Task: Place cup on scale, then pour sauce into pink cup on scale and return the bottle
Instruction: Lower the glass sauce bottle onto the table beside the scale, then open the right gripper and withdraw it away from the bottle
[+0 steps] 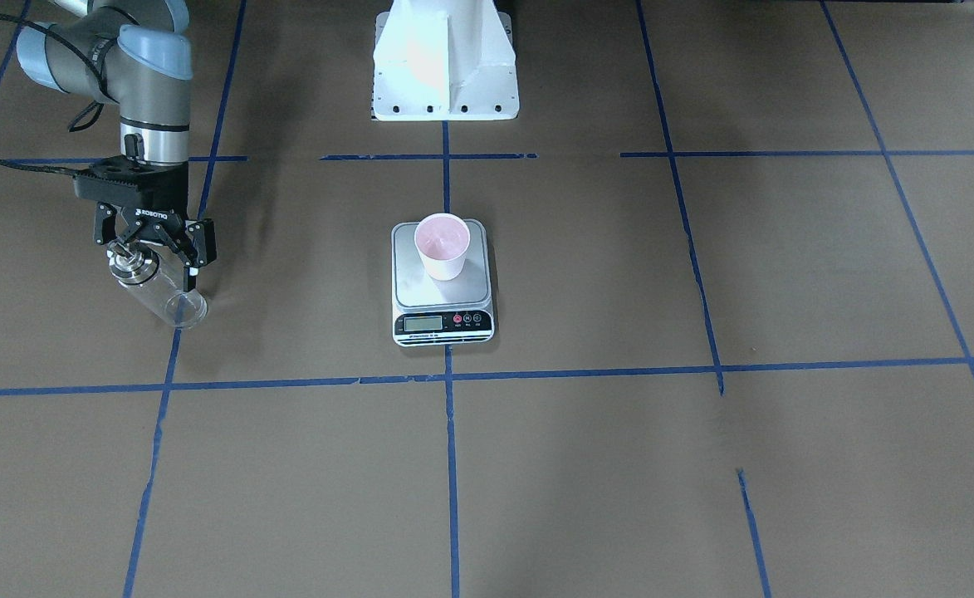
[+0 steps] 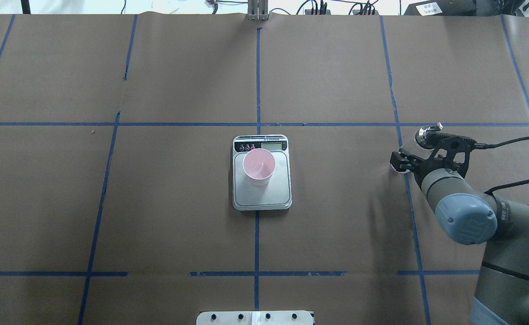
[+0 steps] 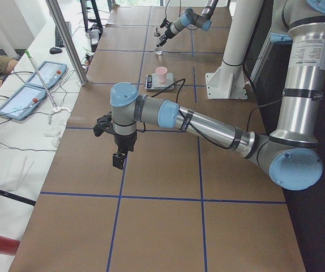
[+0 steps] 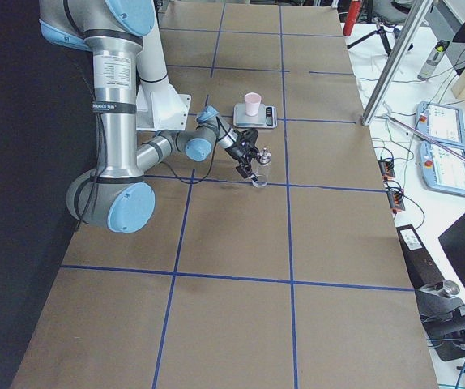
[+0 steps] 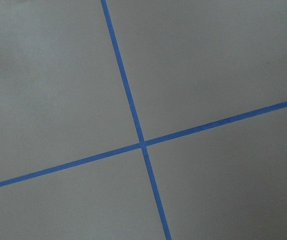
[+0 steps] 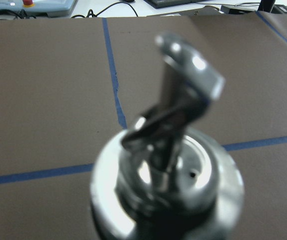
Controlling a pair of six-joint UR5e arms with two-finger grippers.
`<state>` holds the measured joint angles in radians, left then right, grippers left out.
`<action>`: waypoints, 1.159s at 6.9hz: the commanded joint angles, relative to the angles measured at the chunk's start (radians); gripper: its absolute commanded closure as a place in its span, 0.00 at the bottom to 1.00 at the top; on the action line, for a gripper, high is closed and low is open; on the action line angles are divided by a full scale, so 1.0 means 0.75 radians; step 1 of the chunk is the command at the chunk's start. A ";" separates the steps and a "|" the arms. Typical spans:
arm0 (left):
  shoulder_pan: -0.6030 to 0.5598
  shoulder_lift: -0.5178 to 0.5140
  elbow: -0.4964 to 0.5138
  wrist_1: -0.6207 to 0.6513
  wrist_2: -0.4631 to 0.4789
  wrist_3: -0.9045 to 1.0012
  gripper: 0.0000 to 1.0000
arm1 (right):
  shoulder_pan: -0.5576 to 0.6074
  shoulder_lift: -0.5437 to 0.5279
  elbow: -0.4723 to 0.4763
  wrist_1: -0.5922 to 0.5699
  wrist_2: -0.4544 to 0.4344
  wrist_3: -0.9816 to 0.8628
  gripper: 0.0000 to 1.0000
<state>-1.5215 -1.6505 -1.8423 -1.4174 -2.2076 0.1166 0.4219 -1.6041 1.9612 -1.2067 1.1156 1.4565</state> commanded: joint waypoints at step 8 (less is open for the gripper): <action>0.000 0.000 0.000 0.000 0.000 0.002 0.00 | -0.121 -0.095 0.481 -0.511 0.614 0.003 0.00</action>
<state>-1.5228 -1.6506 -1.8428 -1.4174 -2.2074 0.1169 0.3419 -1.6772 2.2595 -1.5059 1.4647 1.4588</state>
